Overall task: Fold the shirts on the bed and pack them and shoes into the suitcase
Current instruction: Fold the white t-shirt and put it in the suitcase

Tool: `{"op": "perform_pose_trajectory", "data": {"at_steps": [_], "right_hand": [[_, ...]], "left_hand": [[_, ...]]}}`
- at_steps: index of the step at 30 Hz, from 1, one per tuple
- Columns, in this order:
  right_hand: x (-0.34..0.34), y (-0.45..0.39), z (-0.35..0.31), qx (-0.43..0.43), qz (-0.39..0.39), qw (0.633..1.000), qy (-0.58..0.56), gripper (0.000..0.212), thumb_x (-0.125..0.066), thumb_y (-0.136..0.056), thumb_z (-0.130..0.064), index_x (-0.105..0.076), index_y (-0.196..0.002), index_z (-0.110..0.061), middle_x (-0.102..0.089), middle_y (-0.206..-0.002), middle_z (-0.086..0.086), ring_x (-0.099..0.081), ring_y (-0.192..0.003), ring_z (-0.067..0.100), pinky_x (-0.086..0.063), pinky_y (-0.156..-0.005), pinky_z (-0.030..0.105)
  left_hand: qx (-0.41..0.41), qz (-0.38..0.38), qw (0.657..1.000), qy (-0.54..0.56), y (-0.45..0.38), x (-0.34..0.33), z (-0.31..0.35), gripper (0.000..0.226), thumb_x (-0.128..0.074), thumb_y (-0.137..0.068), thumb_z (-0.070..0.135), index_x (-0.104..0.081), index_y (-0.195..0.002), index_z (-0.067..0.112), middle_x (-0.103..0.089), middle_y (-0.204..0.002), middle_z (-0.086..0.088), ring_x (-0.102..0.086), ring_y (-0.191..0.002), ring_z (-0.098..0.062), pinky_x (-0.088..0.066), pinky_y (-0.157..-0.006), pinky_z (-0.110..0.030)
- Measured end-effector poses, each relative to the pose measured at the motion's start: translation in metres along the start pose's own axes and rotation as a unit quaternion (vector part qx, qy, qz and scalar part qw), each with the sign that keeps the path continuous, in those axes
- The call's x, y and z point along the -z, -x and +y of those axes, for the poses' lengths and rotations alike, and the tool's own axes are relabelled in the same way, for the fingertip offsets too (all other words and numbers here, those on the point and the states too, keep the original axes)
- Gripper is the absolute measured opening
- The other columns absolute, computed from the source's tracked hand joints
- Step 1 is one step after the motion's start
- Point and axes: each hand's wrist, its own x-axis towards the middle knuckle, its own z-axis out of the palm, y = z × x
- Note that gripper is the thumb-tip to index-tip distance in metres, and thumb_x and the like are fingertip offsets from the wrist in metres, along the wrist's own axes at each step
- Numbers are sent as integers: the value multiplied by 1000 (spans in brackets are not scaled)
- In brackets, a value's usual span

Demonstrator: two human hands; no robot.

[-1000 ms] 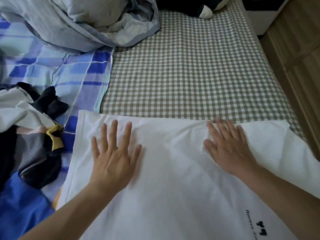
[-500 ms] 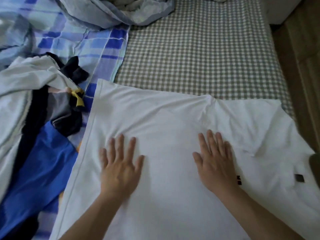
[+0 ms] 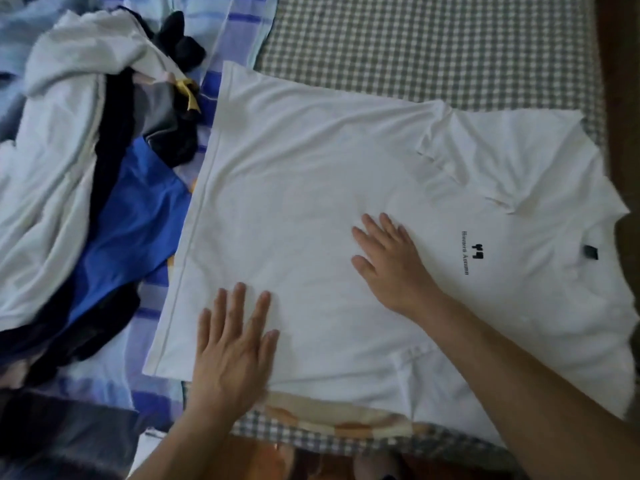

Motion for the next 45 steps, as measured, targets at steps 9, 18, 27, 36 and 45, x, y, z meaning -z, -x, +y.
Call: {"op": "perform_pose_trajectory", "data": {"at_steps": [9,18,27,36,45], "right_hand": [[-35,236,-53,-378,247,870,-197,8,-66,-91,-1,-61,-97,-2,-52,-93,5,-57,-88,29,-38,-77,27],[-23,226,-39,-554,365,376,-646,26,-60,-100,-39,-58,-120,-22,-61,-104,-1,-58,-87,11,-52,-64,23],[-18,254,-31,-595,363,396,-598,23,-64,-98,-25,-59,-118,-14,-60,-105,-1,-54,-77,12,-51,-69,29],[4,247,-21,-532,359,320,-697,26,-65,-98,-26,-62,-123,-20,-68,-111,5,-66,-96,22,-55,-90,45],[25,298,3,-526,327,320,-716,33,-75,-80,-28,-66,-111,-21,-74,-109,-1,-64,-113,18,-49,-99,37]], "left_hand": [[401,149,826,367,37,12,-90,61,-56,-84,50,-54,-120,1,-58,-116,-29,-56,-109,-46,-45,-94,-53],[304,-19,848,434,25,42,-124,38,-62,-89,46,-66,-84,9,-69,-80,-11,-64,-76,-32,-55,-76,-50],[340,-74,847,402,60,32,-146,22,-66,-89,21,-69,-78,2,-63,-69,-10,-59,-72,-33,-46,-68,-42],[479,-31,480,734,71,-13,-109,38,-69,-96,21,-58,-130,8,-68,-122,-13,-68,-104,-29,-58,-82,-39],[532,70,484,691,116,-12,-93,34,-66,-97,19,-59,-129,13,-66,-123,-10,-68,-104,-26,-59,-70,-37]]}}
